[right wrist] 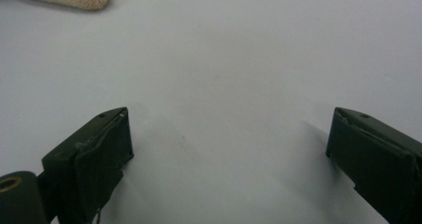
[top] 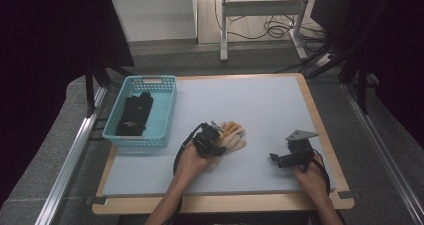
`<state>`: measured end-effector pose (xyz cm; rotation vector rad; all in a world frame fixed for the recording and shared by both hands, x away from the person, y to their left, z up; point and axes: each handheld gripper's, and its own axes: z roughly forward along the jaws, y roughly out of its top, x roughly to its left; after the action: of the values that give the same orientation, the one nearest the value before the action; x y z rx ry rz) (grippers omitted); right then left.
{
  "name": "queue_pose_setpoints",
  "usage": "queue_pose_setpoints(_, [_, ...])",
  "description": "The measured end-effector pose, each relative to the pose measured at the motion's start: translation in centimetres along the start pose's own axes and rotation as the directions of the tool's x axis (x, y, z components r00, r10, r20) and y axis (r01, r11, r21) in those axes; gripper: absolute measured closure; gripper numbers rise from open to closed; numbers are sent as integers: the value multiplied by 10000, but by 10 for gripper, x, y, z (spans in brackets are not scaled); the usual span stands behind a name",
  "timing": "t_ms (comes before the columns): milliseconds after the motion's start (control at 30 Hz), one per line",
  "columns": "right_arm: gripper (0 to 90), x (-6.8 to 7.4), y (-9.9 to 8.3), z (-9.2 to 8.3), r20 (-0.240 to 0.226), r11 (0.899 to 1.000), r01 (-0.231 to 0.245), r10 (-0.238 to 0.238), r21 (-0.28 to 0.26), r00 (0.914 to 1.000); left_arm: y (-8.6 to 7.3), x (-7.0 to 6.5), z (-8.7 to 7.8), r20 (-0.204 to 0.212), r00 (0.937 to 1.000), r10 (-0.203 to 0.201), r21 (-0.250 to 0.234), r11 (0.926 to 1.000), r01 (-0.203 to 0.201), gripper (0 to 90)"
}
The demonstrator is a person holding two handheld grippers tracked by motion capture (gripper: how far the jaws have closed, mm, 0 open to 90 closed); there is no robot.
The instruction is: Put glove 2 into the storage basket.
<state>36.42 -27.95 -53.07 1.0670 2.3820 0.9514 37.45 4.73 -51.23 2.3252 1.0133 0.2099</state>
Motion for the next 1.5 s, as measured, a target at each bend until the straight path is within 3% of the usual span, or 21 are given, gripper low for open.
queue_pose_setpoints(267, [38, 0, 0, 0, 5, 10000, 14, -14, -1, 10000, 4, 14, -21, -175, 9993, -338, -260, 9991, 334, 526])
queue_pose_setpoints(500, [38, 0, 0, 0, -4, 10000, 2, -2, -1, 10000, 13, 29, -45, -640, 9965, -533, -421, 9978, 506, 525])
queue_pose_setpoints(700, [38, 0, 0, 0, 2, 10000, 12, -12, -5, 10000, 18, 48, -74, -986, 9908, -923, -731, 9937, 853, 523])
queue_pose_setpoints(833, [39, 0, 0, 0, 0, 10000, 9, -9, -3, 10000, 20, 65, -96, -1340, 9823, -1306, -927, 9886, 1188, 521])
queue_pose_setpoints(1067, [38, 0, 0, 0, -7, 10000, 3, -3, -4, 10000, 15, 101, -128, -2022, 9573, -2064, -1182, 9755, 1853, 521])
queue_pose_setpoints(1333, [39, 0, 0, 0, -4, 10000, 7, -7, -2, 10000, -3, 146, -150, -2765, 9119, -3033, -1345, 9518, 2758, 519])
queue_pose_setpoints(1400, [38, 0, 0, 0, -4, 10000, 6, -6, -4, 10000, -10, 157, -153, -2922, 8965, -3329, -1422, 9421, 3035, 519])
queue_pose_setpoints(1500, [38, 0, 0, 0, -3, 10000, 4, -4, -2, 10000, -20, 171, -153, -3120, 8783, -3624, -1473, 9317, 3321, 517])
